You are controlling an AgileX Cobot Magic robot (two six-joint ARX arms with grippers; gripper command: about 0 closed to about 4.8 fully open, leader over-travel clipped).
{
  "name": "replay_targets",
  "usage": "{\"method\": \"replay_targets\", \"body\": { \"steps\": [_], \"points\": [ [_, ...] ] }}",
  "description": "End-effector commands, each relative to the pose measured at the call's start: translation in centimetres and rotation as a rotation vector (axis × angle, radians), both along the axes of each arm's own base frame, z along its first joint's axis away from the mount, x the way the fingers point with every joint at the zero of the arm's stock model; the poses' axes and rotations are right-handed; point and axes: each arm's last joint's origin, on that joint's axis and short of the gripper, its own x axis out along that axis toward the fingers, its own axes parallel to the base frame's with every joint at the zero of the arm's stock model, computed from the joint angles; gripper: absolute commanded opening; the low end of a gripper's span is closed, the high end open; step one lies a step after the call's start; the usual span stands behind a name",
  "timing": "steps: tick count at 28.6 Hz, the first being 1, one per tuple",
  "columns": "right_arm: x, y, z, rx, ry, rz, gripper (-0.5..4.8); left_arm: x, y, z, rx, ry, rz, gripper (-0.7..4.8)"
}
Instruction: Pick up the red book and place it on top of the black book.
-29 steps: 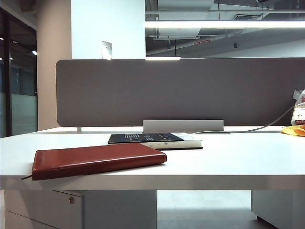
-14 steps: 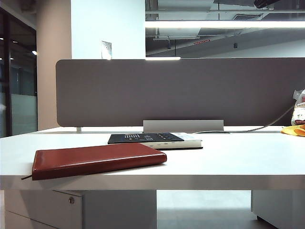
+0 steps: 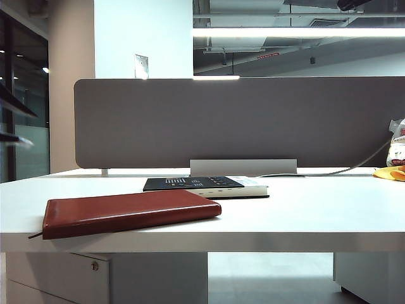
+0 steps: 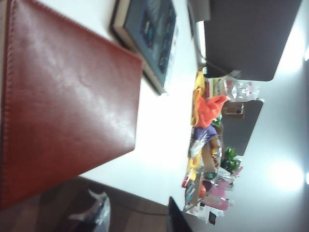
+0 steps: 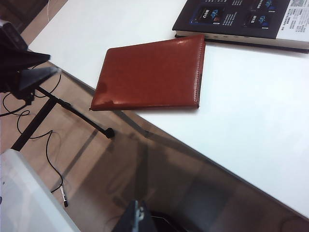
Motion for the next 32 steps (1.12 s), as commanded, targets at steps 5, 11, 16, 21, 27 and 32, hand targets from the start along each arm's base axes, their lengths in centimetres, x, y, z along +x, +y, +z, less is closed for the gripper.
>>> {"method": "replay_targets", "body": {
  "steps": [5,11,16,21,27,32],
  "points": [
    [-0.1,0.0,0.1,-0.002,-0.006,0.006,0.0,1.2,-0.4,-2.8,0.052,0.09,-0.109,1.99],
    [-0.1,0.0,0.1,-0.002,-0.007,0.006,0.0,1.4,-1.7,-4.3,0.107,0.138,-0.173,2.41],
    [-0.1,0.0,0.1,-0.002,-0.006,0.006,0.0,1.5,-2.0,-5.0,0.14,0.154,-0.19,2.5],
    [-0.1,0.0,0.1,-0.002,-0.006,0.006,0.0,1.6,-2.0,-5.6,0.155,0.178,-0.183,2.5],
    [-0.1,0.0,0.1,-0.002,-0.006,0.006,0.0,1.8,-2.0,-6.2,0.173,0.194,-0.184,2.81],
    [-0.1,0.0,0.1,-0.002,-0.006,0.006,0.0,2.1,-2.0,-6.5,0.173,0.181,-0.178,2.87]
  ]
}}
